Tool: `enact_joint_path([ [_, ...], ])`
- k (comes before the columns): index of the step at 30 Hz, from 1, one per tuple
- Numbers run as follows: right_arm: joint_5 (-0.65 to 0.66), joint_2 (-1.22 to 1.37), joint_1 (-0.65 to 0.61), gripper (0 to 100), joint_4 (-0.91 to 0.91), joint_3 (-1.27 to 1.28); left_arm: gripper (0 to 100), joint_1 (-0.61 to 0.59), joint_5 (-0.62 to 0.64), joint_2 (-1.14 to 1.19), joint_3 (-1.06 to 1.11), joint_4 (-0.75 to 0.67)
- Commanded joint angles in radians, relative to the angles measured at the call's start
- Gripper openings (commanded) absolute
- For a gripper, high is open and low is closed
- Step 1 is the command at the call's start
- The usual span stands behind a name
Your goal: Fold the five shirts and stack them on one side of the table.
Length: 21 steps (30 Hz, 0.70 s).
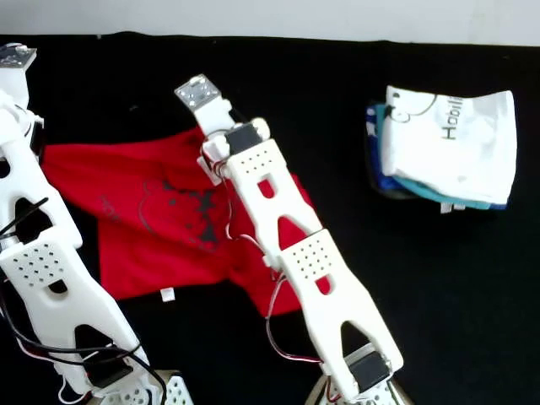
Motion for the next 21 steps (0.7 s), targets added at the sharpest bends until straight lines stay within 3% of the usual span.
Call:
enact_joint_path([
  [1,0.003,-0.096,-0.021,18.0,0.071,-0.077,1,0.015,-0.005,-0.010,-0.038,0.011],
  [10,0.008,-0.041,-0.085,18.1,0.085,-0.076,1,0.013,-0.005,-0.010,-0.038,0.011],
  [21,0.008,0.073,0.016,22.4,0.019,-0.076,1,0.015,-0.005,-0.010,-0.038,0.011],
])
